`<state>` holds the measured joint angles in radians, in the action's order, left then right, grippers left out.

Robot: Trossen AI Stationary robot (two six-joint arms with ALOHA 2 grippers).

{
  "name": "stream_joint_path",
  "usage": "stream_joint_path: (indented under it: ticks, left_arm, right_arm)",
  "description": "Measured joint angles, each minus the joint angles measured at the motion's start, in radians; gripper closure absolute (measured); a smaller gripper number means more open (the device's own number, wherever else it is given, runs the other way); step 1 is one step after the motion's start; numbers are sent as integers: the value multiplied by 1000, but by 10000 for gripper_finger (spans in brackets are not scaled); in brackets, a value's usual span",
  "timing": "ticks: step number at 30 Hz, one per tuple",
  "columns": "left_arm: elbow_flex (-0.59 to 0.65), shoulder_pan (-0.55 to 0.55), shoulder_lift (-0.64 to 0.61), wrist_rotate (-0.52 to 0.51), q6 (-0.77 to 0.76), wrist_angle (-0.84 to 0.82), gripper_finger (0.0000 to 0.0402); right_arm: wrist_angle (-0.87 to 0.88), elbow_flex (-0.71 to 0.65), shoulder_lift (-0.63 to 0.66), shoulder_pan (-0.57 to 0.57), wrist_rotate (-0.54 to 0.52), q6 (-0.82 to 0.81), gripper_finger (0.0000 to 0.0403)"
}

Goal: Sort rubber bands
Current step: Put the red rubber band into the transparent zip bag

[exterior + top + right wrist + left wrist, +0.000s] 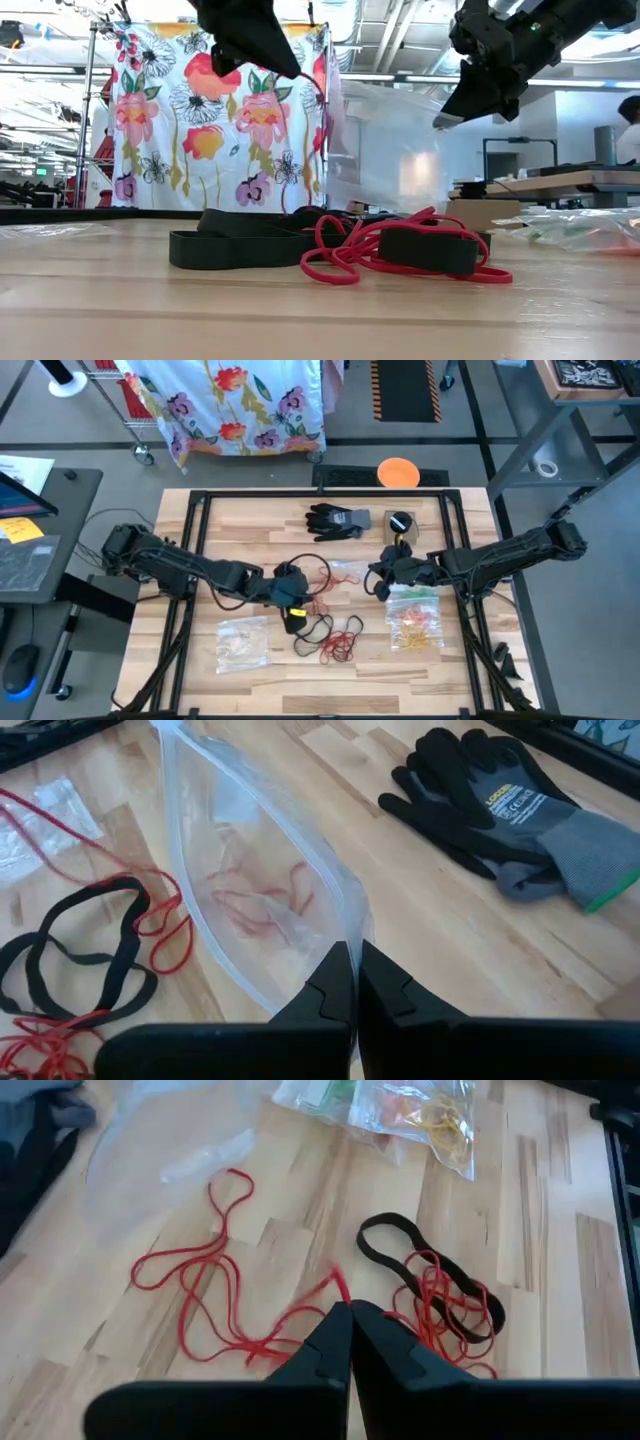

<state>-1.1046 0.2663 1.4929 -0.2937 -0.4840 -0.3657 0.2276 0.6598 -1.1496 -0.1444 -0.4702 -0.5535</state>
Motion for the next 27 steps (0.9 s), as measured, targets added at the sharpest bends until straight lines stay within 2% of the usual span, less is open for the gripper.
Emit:
stream_joint_path:
  ticks: [5, 10, 13, 27]
  left_arm:
    - [0, 3, 0, -10, 28, 26, 400]
    - [0, 2, 0, -82, 38, 27, 400]
    - [0, -3, 0, -88, 66, 27, 398]
    - [-1, -18, 0, -127, 79, 28, 346]
  right_arm:
    - [0, 0, 0, 0, 0, 12, 403]
    - [-6, 0, 0, 10, 0, 12, 403]
    - [-5, 0, 0, 11, 0, 12, 403]
    - [-4, 0, 0, 13, 1, 12, 403]
